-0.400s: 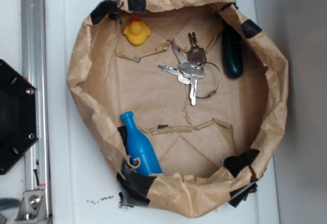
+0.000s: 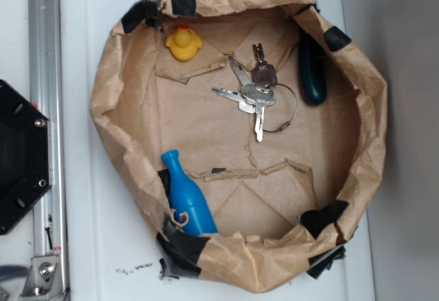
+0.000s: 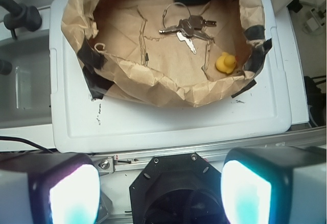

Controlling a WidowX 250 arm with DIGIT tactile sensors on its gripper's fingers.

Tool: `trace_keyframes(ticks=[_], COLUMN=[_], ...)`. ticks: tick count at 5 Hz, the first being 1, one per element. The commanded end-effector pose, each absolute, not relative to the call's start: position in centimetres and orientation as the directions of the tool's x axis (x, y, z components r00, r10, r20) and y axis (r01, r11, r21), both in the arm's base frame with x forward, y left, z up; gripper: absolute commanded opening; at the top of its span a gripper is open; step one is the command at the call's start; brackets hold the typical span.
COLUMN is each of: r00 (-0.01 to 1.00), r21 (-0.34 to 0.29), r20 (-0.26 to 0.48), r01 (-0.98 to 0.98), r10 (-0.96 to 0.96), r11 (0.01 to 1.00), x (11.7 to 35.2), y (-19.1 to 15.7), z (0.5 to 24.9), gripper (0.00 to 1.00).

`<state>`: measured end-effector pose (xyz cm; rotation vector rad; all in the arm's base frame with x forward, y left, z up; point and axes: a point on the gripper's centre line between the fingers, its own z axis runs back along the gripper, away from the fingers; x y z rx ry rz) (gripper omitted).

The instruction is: Grab the yellow duck.

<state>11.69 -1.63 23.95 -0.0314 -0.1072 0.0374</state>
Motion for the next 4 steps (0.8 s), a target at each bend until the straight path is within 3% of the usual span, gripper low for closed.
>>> trace_keyframes(ticks=[1, 3, 4], r00=[0.97, 0.982, 0.981], r21=[0.027, 0.018, 0.042], r20=[0.238, 0.173, 0.149], r01=[0.048, 0.068, 0.117], r10=[-0.053, -0.07, -0.122], r11=[0.998, 0.998, 0.992], x=[18.0, 24.0, 26.4], y=[0.7, 2.9, 3.2], z=[20.2, 14.2, 10.8], gripper=[1.0, 1.0, 1.0])
